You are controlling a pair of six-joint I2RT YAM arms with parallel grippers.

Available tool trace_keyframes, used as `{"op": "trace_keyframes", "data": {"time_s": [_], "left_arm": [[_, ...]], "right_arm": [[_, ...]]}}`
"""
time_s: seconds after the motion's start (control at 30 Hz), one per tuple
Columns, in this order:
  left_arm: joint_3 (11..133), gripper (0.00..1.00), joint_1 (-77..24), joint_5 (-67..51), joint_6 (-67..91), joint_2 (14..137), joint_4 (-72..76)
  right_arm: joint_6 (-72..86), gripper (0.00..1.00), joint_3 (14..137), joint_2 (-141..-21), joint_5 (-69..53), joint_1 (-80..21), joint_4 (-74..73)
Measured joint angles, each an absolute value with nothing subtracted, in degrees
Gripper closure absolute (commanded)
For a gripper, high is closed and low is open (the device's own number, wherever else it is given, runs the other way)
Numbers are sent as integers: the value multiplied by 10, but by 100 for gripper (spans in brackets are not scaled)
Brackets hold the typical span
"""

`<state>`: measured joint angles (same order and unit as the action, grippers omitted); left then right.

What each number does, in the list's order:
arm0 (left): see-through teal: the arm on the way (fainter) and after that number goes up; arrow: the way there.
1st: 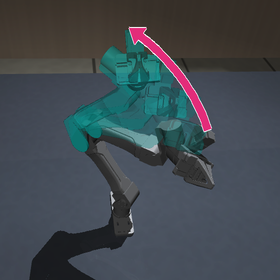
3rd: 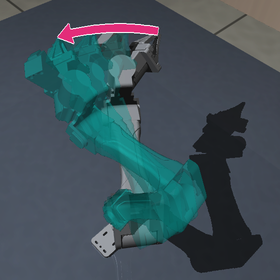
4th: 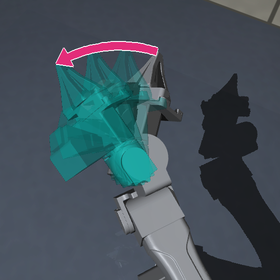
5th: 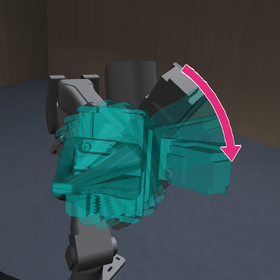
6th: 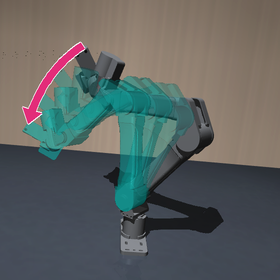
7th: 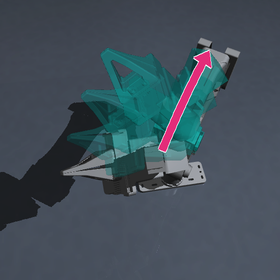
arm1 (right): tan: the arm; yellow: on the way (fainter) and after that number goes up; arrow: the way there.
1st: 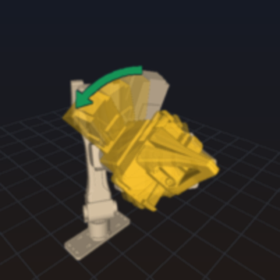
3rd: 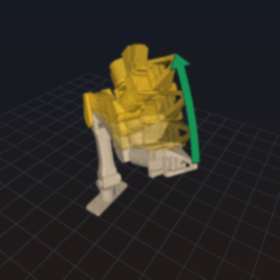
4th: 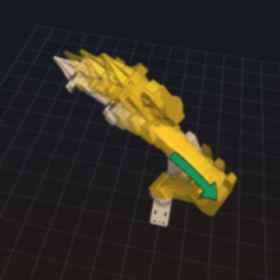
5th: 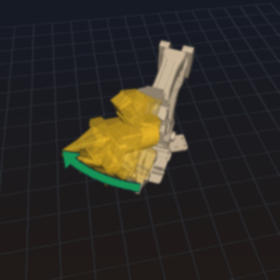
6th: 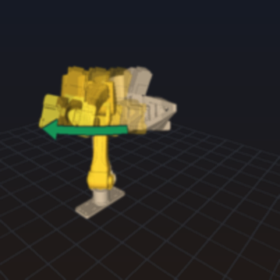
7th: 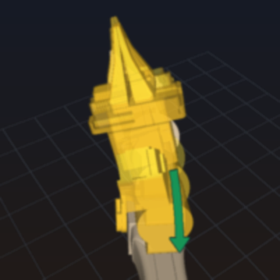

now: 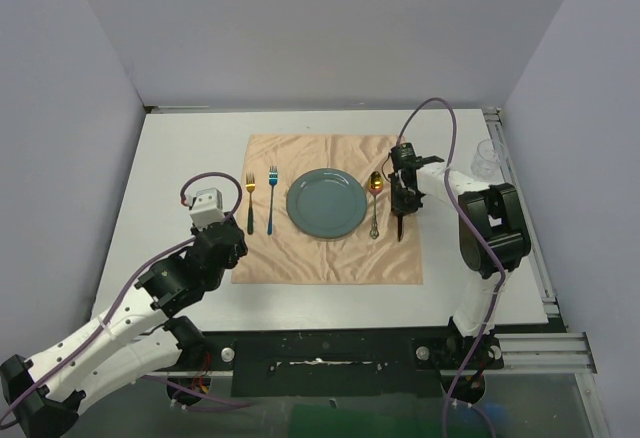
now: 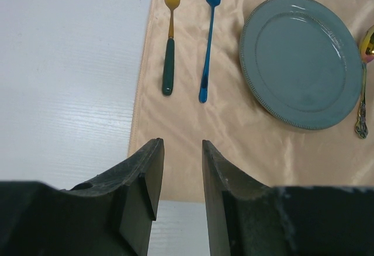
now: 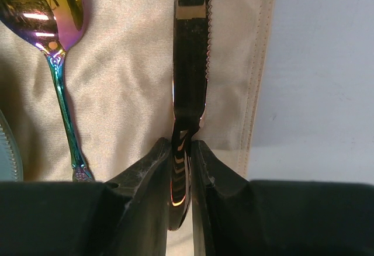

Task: Set the dinner table for one person
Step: Adjust the knife on the napkin.

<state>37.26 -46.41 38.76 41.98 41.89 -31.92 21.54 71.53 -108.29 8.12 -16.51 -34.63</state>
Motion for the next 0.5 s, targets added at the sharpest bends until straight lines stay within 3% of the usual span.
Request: {"op": "trace_keyframes", "data": {"time_s": [0.5], "left_arm": [[373,69,-464,387,420,439,-319]], "right_arm": [[216,100,747,-1083,84,-166,-364]]}}
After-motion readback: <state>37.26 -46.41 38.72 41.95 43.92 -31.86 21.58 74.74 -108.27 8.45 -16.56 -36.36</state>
